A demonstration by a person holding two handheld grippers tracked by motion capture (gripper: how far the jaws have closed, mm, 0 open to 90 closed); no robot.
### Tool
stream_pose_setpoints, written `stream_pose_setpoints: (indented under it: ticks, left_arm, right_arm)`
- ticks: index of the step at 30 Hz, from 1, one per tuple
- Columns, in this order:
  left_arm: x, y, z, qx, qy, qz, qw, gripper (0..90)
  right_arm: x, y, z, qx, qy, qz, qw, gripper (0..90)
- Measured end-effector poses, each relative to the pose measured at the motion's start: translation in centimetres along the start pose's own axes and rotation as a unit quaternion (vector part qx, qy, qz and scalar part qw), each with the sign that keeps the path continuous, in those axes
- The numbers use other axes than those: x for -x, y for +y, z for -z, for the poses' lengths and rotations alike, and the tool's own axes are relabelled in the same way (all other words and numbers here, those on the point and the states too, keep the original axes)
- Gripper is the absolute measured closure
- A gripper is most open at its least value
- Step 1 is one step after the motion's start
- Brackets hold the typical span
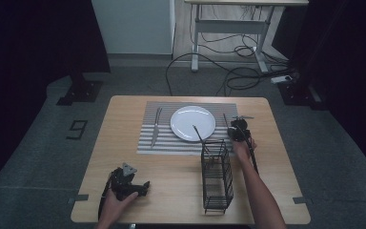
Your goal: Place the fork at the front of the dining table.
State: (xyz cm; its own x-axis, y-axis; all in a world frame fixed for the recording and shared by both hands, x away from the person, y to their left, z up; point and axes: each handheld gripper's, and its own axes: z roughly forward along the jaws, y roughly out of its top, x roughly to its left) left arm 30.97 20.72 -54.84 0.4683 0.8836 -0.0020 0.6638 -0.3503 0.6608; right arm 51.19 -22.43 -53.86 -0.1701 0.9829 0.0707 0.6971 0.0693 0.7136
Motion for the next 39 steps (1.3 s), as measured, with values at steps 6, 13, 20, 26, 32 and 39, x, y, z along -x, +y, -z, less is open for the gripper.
stream_pose_setpoints:
  ticks: [6, 13, 20, 26, 32, 39]
  left_arm:
    - [0.0, 0.0, 0.0, 0.0, -0.001, -0.001, 1.0, 0.0]
    - [0.0, 0.0, 0.0, 0.0, -0.001, -0.001, 1.0, 0.0]
    - [0.0, 0.0, 0.0, 0.0, -0.001, -0.001, 1.0, 0.0]
    - [0.0, 0.0, 0.0, 0.0, -0.001, -0.001, 1.0, 0.0]
    - [0.0, 0.0, 0.0, 0.0, -0.001, -0.001, 1.0, 0.0]
    - [0.0, 0.0, 0.0, 0.0, -0.001, -0.001, 1.0, 0.0]
  right_arm:
    - [0.1, -0.1, -0.5, 0.001, -0.003, -0.008, 1.0, 86.7]
    - [0.4, -0.1, -0.1, 0.006, -0.001, -0.016, 0.9998, 79.8]
    - [0.8, 0.1, 0.4, 0.006, 0.01, -0.022, 0.9997, 77.6]
    - [1.2, 0.2, 0.7, 0.005, 0.005, -0.019, 0.9998, 75.2]
    - [1.6, 0.0, 0.8, 0.001, 0.007, -0.025, 0.9997, 74.7]
    - [0.3, 0.3, 1.3, 0.017, 0.024, 0.001, 0.9996, 75.5]
